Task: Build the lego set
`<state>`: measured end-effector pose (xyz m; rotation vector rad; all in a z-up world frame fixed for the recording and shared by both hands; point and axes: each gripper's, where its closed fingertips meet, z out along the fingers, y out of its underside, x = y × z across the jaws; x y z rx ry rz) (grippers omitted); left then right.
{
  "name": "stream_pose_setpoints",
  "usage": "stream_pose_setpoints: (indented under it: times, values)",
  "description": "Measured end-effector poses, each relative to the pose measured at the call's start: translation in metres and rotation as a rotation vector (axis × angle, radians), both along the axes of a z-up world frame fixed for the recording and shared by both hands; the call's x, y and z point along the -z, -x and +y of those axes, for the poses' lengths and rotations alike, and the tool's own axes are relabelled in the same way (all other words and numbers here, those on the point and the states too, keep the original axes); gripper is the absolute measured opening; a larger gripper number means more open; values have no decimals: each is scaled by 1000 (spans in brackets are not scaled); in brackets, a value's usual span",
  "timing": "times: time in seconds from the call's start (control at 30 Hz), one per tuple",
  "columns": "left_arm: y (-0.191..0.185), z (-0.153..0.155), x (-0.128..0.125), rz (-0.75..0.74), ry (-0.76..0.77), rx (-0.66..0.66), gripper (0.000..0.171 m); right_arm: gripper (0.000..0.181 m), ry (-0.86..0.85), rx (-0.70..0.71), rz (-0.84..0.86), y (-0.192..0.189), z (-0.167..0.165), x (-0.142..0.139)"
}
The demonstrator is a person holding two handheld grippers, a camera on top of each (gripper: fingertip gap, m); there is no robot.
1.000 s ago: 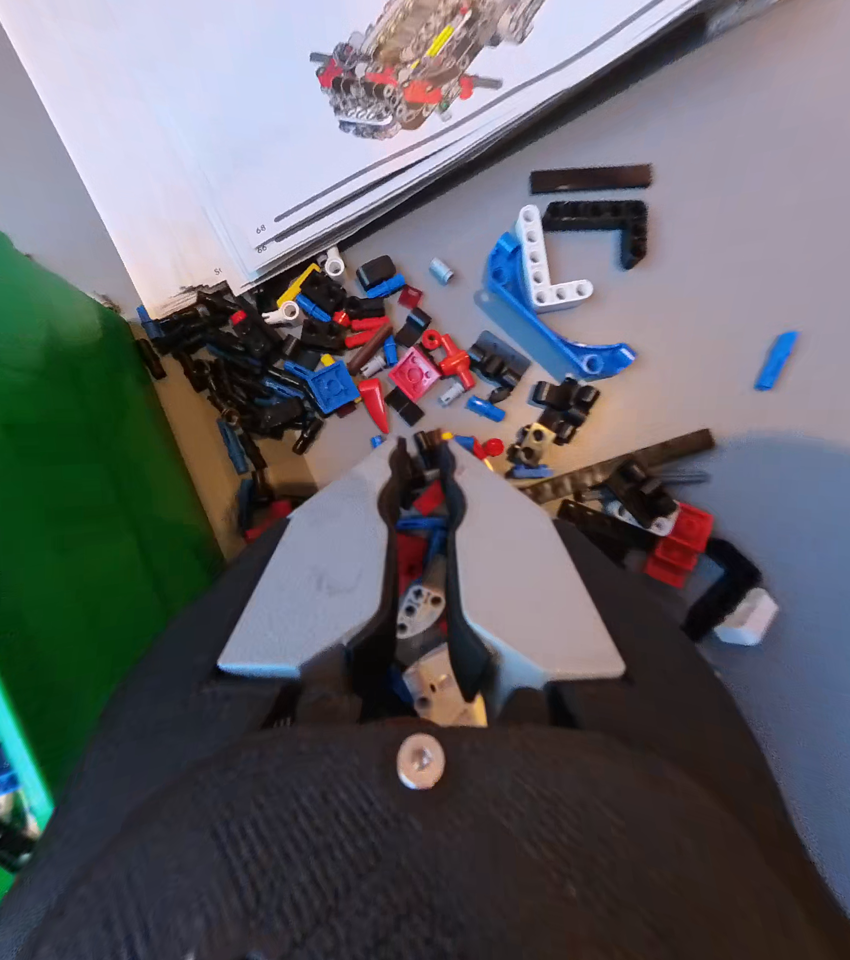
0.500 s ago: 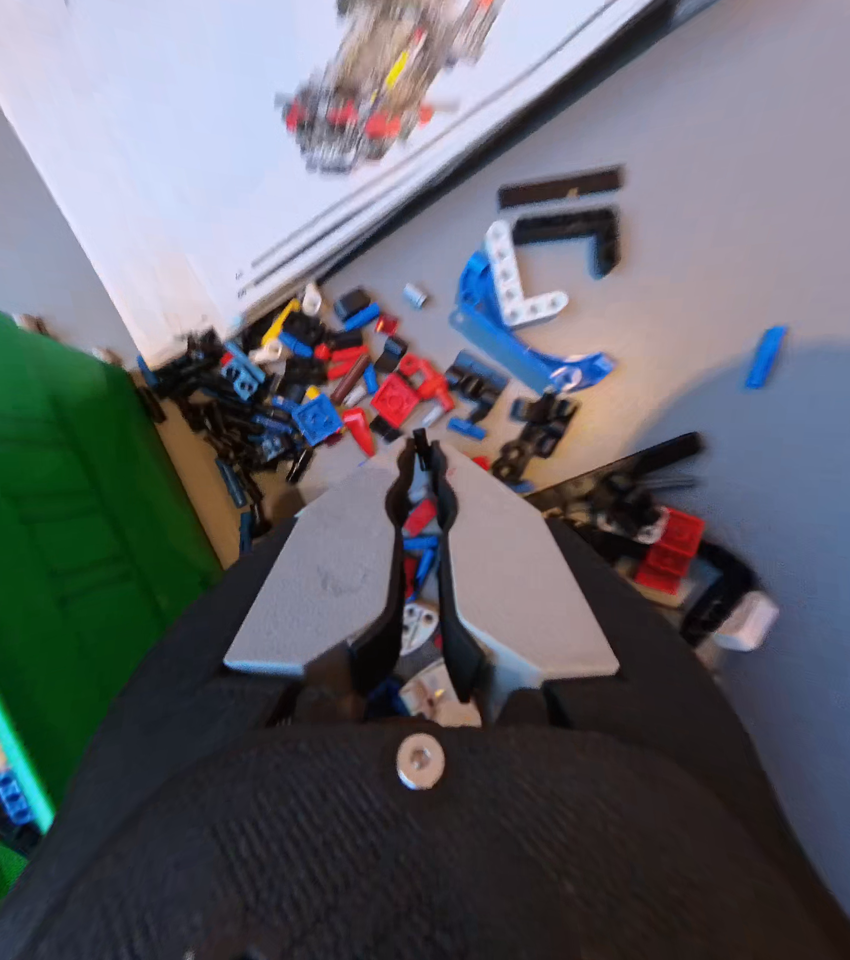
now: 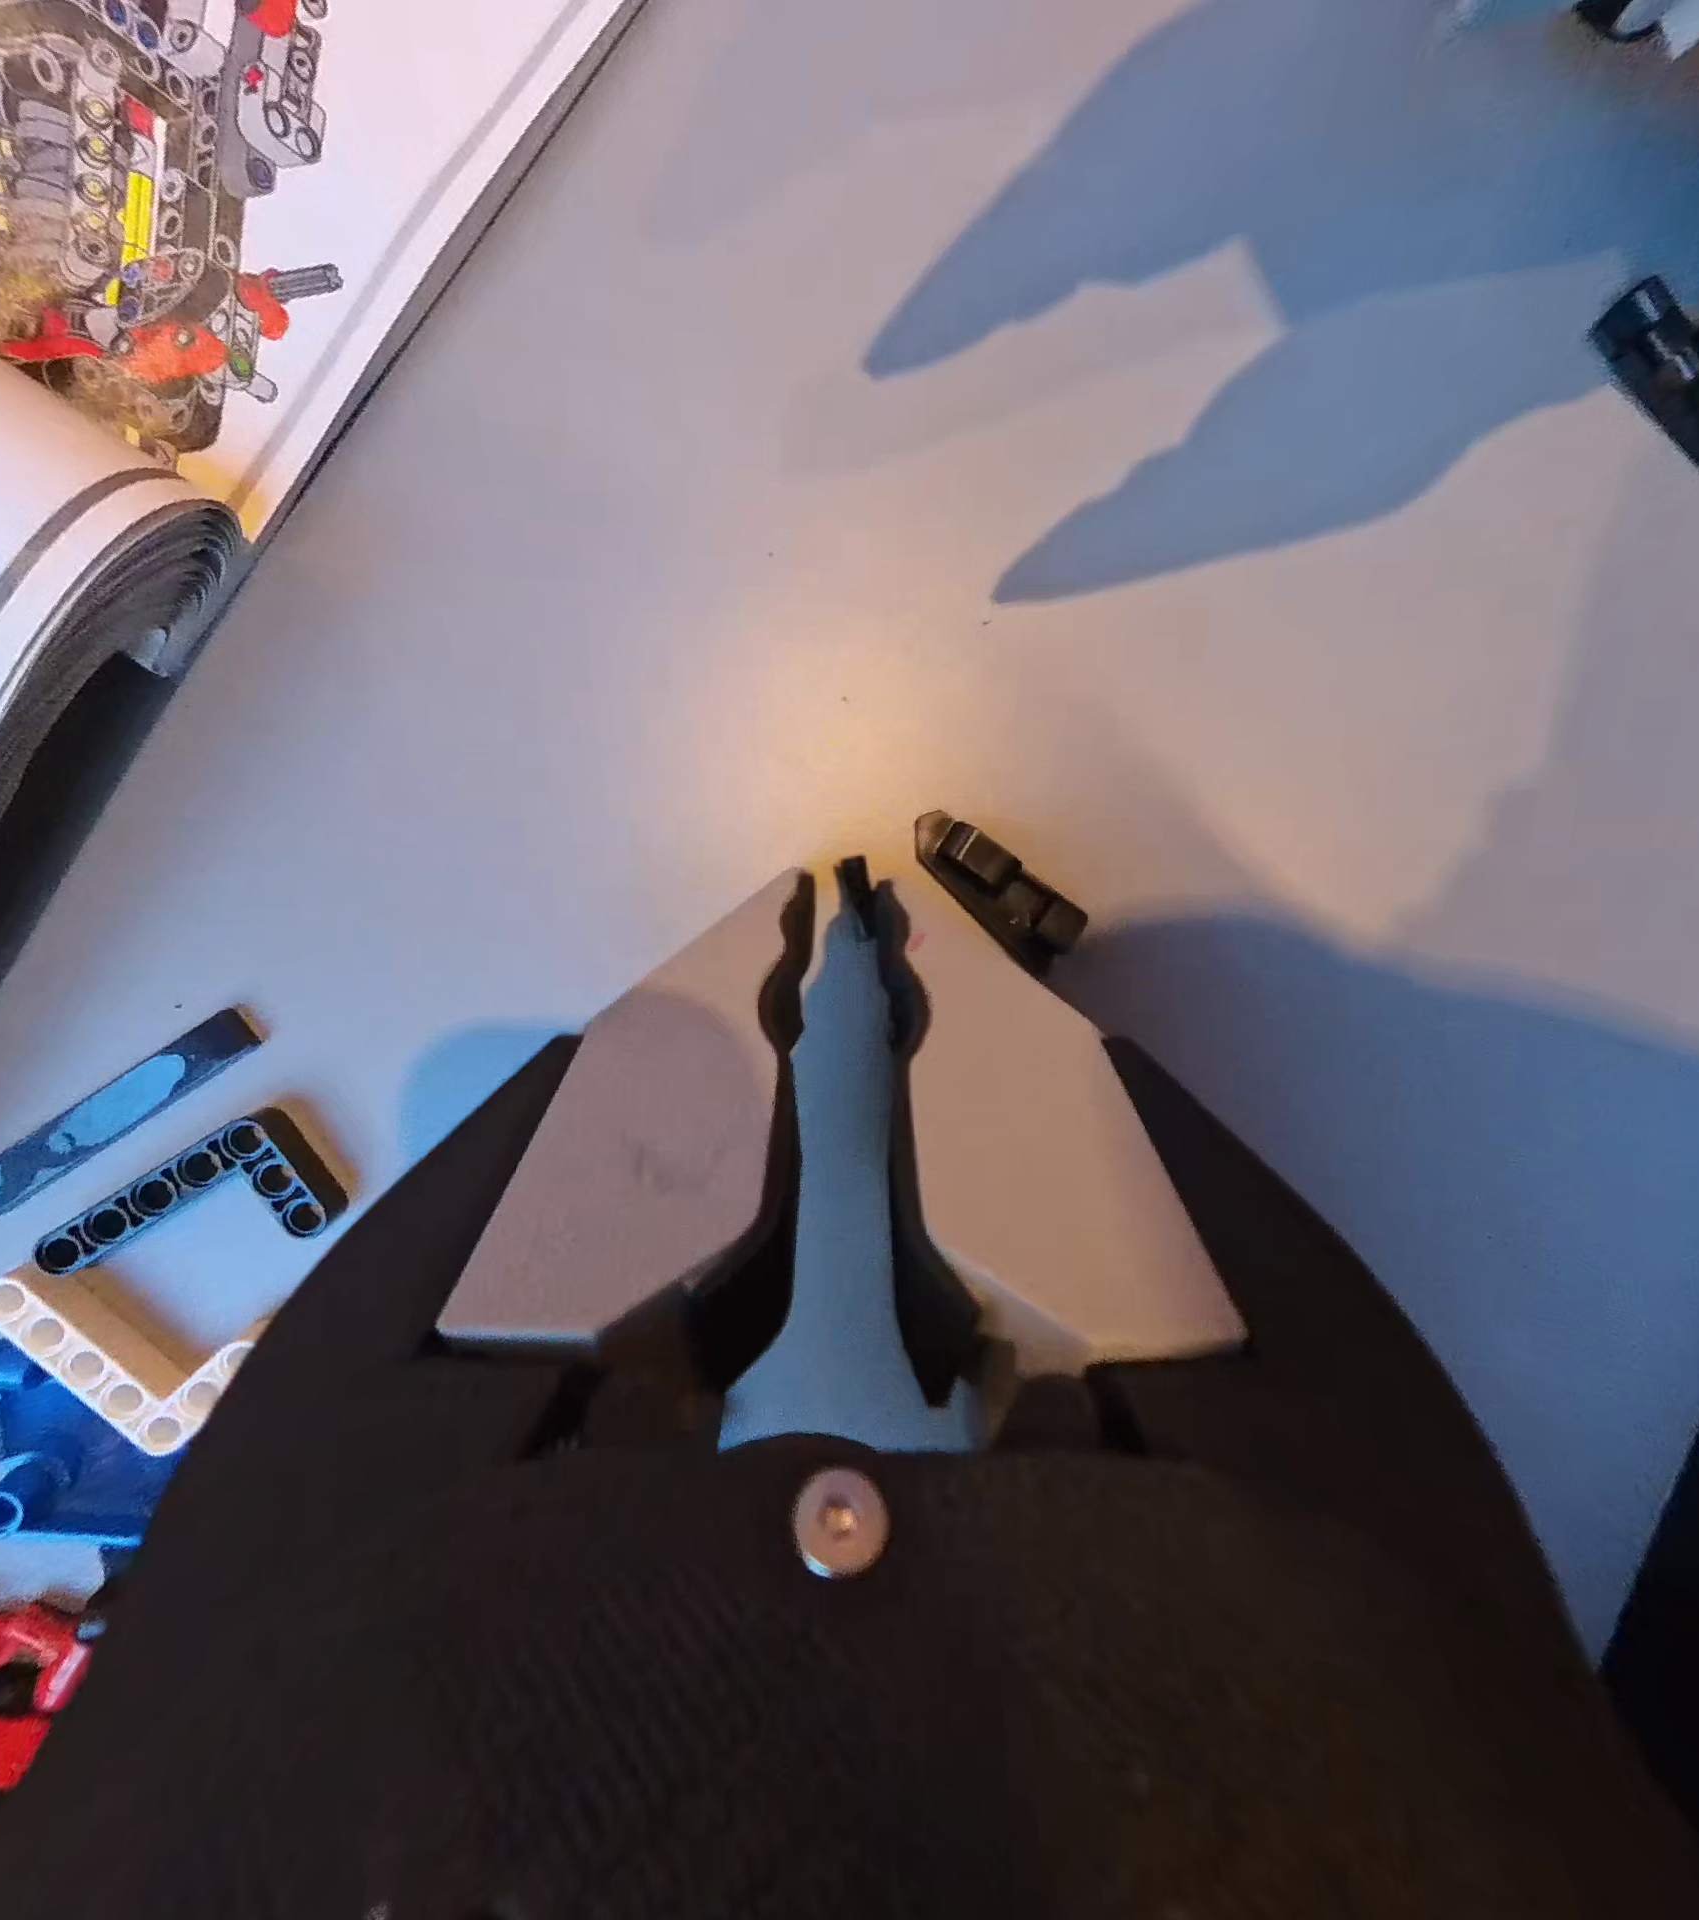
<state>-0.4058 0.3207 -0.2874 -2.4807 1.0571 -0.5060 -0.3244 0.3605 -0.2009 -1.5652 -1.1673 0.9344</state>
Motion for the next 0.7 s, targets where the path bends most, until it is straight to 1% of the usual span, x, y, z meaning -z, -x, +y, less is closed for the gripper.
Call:
stream_pose_setpoints:
  times: [0.07, 0.2, 0.27, 0.37, 0.43, 0.47, 0.5, 0.53, 0.63, 0.7]
  values:
    - [4, 1, -4, -8, -12, -28, 20, 37, -5, 0, -2, 0, 0, 0]
    - [14, -9, -23, -81, -26, -52, 21, 37, -9, 1, -9, -1, 0, 1]
    - [29, -15, -29, -62, -45, -75, 22, 37, -10, 5, -10, -1, 1, 1]
    - [58, -15, -18, 53, -81, -133, 21, 36, -1, 5, -6, -1, 1, 2]
    - [61, -20, -5, 71, -44, -136, 22, 36, -2, 4, -11, 0, 1, 3]
    - [62, -22, 1, 81, -33, -134, 19, 36, -6, 6, -16, 0, 1, 4]
    - [60, -20, -1, 71, -67, -132, 10, 36, -11, 9, -21, 0, 2, 4]
    - [61, -24, 1, 84, -55, -114, 2, 36, -15, 12, -25, 0, 2, 4]
    - [70, -26, 1, 100, -64, -144, 1, 35, -15, 15, -22, -1, 3, 4]
    - [88, -27, 1, 138, -64, -193, 2, 35, -9, 11, -21, -1, 3, 4]
